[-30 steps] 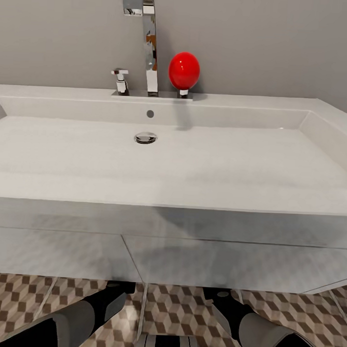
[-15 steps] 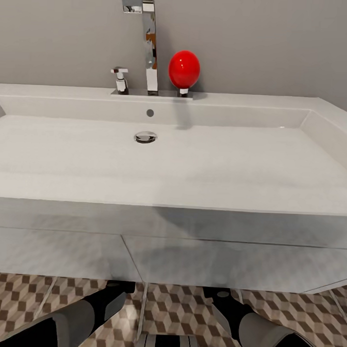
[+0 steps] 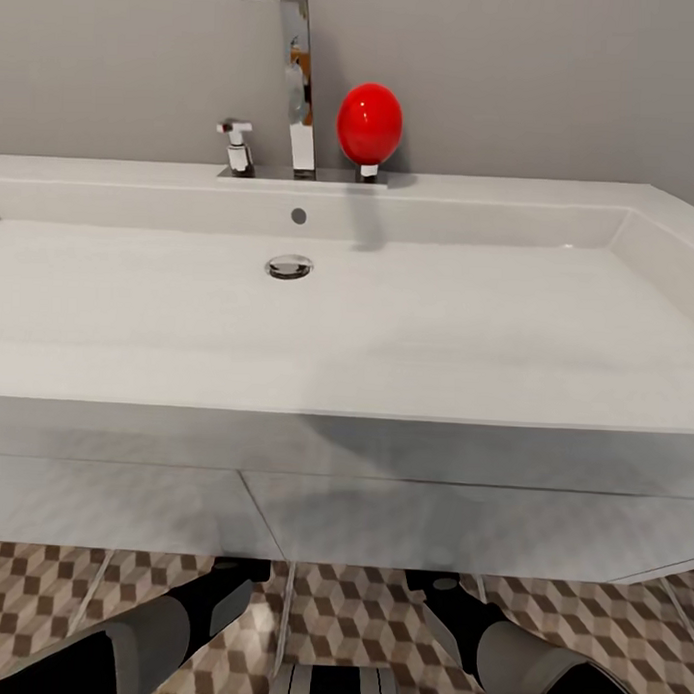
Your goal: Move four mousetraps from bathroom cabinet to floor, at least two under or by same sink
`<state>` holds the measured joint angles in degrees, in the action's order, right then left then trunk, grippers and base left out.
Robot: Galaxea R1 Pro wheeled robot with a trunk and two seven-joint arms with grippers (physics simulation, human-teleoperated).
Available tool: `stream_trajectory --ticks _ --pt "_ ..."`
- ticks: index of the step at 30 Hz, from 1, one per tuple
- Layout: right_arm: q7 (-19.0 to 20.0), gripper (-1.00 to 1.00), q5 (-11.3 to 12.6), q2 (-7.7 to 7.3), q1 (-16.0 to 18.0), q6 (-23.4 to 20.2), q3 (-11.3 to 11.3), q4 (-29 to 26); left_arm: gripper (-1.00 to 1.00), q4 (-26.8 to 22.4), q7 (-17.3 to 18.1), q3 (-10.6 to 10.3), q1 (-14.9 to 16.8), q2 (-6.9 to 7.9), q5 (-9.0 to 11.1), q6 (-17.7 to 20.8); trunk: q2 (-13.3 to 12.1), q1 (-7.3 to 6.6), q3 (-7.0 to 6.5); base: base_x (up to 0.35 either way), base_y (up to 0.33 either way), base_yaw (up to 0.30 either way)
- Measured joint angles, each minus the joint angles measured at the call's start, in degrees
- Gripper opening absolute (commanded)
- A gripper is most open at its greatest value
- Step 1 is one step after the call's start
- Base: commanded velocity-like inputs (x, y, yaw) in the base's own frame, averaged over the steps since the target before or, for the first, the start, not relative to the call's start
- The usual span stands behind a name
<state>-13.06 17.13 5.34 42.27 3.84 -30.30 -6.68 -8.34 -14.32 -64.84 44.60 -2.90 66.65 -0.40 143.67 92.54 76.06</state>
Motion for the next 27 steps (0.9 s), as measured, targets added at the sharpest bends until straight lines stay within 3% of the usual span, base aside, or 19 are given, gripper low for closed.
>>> stream_trajectory --ticks 27 --pt "0.01 -1.0 -0.23 0.02 0.06 -0.07 -0.08 -0.06 -1.0 -0.1 -0.02 0.02 0.99 -0.02 -0.14 0.12 0.0 0.0 2.42 0.0 0.0 0.0"
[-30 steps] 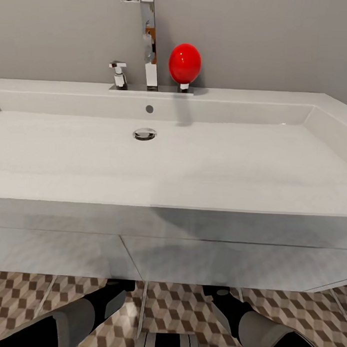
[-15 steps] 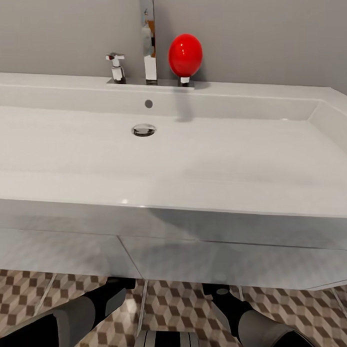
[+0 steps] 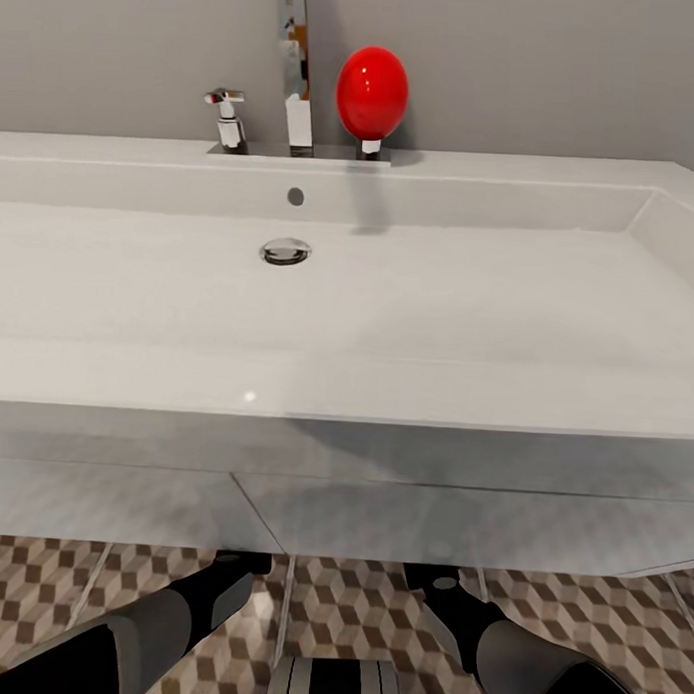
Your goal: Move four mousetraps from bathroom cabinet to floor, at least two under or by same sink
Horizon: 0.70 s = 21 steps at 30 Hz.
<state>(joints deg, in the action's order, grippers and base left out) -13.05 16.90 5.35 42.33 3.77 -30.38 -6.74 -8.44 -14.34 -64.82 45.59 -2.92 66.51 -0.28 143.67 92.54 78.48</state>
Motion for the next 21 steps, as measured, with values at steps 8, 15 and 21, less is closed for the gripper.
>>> stream_trajectory --ticks 8,15,21 --pt "0.0 -1.0 0.0 -0.01 0.0 0.0 0.06 0.0 -1.0 0.0 0.0 0.0 0.0 0.0 0.0 0.0 0.0 0.0 0.72 0.0 0.0 0.0" --pt "0.0 -1.0 0.0 -0.02 0.0 0.0 0.08 0.0 -1.0 0.01 0.0 0.06 0.0 0.0 0.0 0.0 0.0 0.0 1.36 0.0 0.0 0.0" --pt "0.0 -1.0 0.0 -0.02 0.0 0.0 0.09 0.0 -1.0 0.04 0.03 0.12 0.0 0.0 -0.03 0.1 0.0 0.0 1.9 0.0 0.0 0.0"
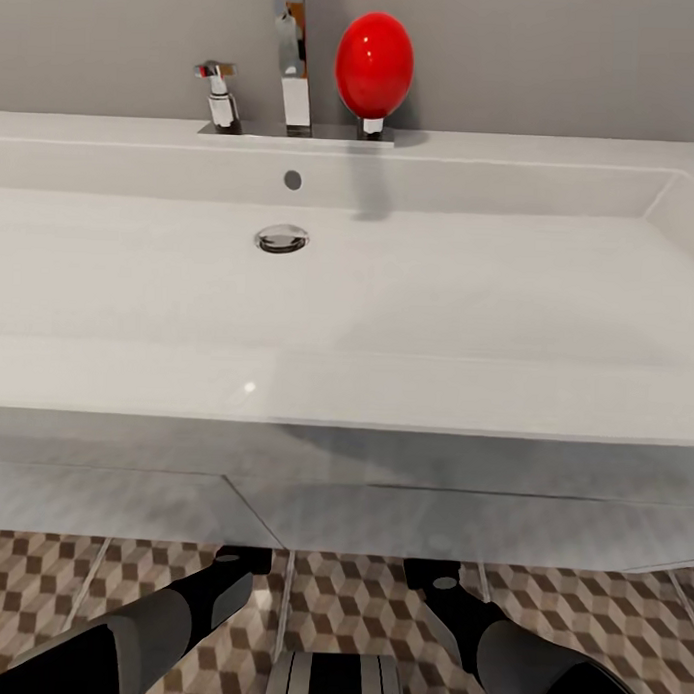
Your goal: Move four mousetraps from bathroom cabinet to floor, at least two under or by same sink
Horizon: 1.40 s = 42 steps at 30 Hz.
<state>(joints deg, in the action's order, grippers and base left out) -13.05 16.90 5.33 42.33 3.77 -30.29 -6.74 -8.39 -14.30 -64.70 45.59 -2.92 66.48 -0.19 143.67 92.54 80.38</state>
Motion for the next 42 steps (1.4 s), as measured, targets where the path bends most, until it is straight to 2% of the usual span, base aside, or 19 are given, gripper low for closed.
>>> stream_trajectory --ticks 11,18,22,31,42 --pt "0.0 -1.0 0.0 -0.17 0.0 0.0 0.19 -0.07 -1.0 -0.1 0.15 0.08 0.04 -0.11 -0.22 0.47 0.0 0.0 0.99 0.0 0.0 0.0" --pt "0.0 -1.0 -0.01 -0.17 0.0 1.83 0.27 -0.1 -1.0 -0.29 0.15 0.14 1.02 -1.32 -2.03 0.54 0.0 0.0 1.13 0.0 0.0 -0.03" --pt "-0.01 -1.0 0.0 -0.26 -0.01 2.06 0.27 -0.11 -1.0 -0.22 0.11 0.14 1.13 -1.48 -3.38 0.49 0.0 0.0 1.14 0.0 0.0 -0.181" --pt "-0.05 -1.0 0.0 -0.01 0.0 2.04 -0.05 -0.09 -1.0 -0.05 0.14 0.08 1.14 -0.9 -3.74 0.08 0.0 0.0 1.21 0.0 0.0 -0.032" --pt "-0.09 -1.0 -0.03 0.02 0.0 2.03 -0.07 -0.04 -1.0 0.04 0.14 0.08 1.14 -0.64 -3.72 0.04 0.0 0.0 2.12 0.0 0.0 0.0"
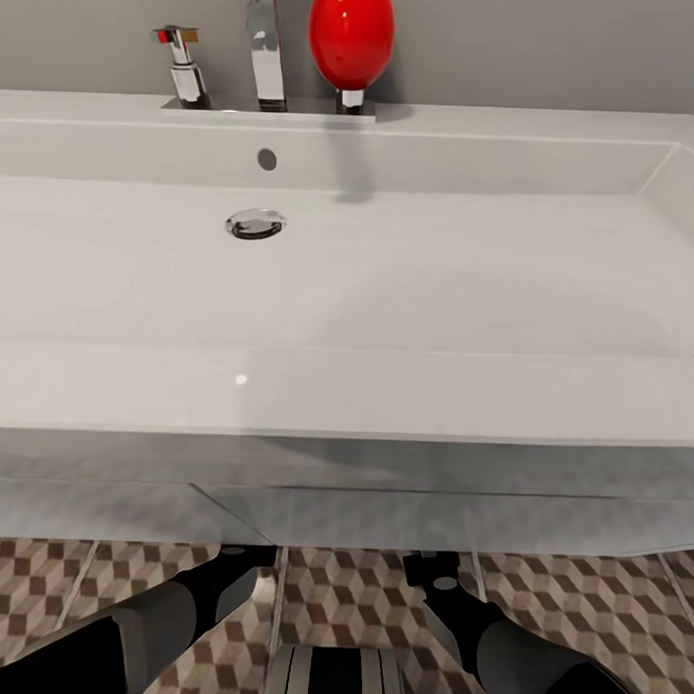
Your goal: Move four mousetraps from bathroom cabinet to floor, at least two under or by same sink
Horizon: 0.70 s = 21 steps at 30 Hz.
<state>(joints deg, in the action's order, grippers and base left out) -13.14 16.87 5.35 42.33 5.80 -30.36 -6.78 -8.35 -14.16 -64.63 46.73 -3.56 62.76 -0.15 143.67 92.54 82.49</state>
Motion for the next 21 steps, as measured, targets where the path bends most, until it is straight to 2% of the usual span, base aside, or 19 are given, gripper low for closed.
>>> stream_trajectory --ticks 9,21 --pt "0.0 -1.0 -0.06 -0.23 0.2 -0.34 0.15 -0.25 -1.0 0.09 0.0 0.17 0.0 0.03 0.06 0.04 0.0 0.0 0.82 0.0 0.0 0.0" --pt "-0.45 -1.0 0.06 0.0 2.13 -0.88 0.15 -0.58 -1.0 0.1 0.01 0.24 0.0 -0.07 0.09 0.43 0.0 0.0 1.94 0.0 0.0 0.0"
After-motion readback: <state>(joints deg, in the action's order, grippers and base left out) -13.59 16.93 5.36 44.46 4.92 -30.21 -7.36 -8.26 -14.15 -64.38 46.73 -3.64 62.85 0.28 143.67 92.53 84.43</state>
